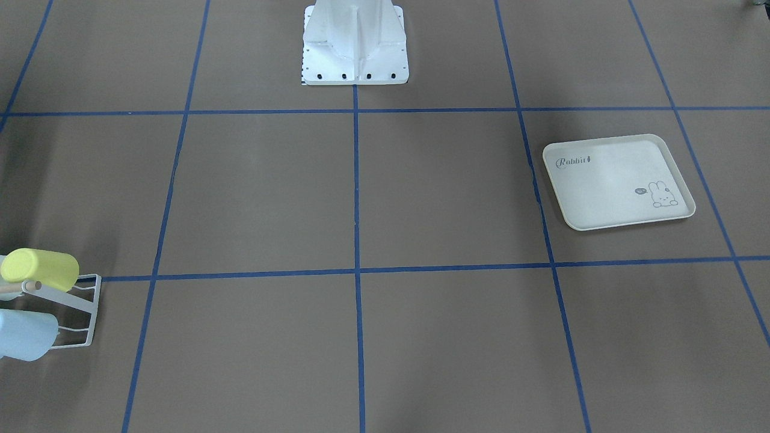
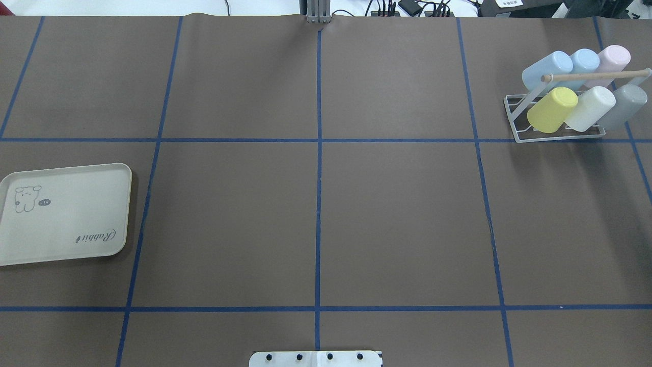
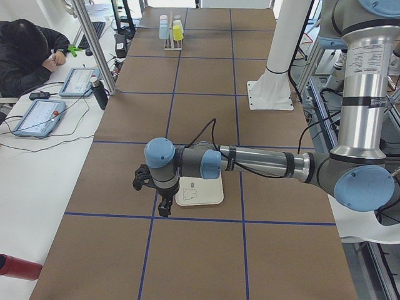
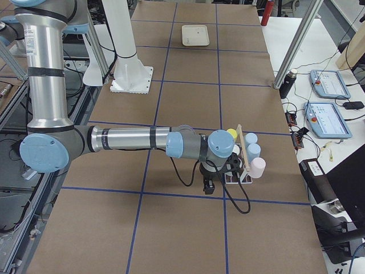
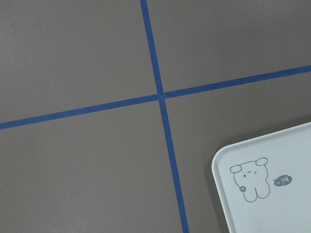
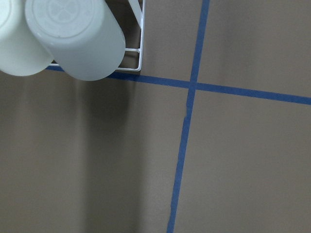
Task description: Transfer IKEA cup to right arm and place on rack
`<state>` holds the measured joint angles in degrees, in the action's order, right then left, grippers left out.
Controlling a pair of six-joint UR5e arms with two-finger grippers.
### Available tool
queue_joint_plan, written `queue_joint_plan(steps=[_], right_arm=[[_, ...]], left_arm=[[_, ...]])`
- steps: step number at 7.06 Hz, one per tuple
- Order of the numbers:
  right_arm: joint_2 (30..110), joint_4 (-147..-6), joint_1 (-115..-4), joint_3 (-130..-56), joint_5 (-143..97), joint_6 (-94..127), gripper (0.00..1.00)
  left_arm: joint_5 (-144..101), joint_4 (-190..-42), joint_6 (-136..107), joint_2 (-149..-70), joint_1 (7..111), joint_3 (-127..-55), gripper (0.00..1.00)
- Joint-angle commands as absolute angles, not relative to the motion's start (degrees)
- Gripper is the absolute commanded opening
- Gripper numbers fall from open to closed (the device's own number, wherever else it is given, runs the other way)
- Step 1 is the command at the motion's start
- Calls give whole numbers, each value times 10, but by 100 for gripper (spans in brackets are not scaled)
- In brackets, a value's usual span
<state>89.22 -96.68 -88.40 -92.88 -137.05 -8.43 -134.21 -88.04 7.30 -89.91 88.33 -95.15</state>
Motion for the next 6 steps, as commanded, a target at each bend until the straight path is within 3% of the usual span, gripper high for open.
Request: queue_joint_plan(steps=[1,6], right_arm=[[894,-928,-910,-931,-1366,-64,100],[919,-909,-925,-961,-1322,-8,100]], left_arm=[[-1342,-881,73,-901,883,-953,100],[-1341,-881,71,-904,883,-955,100]])
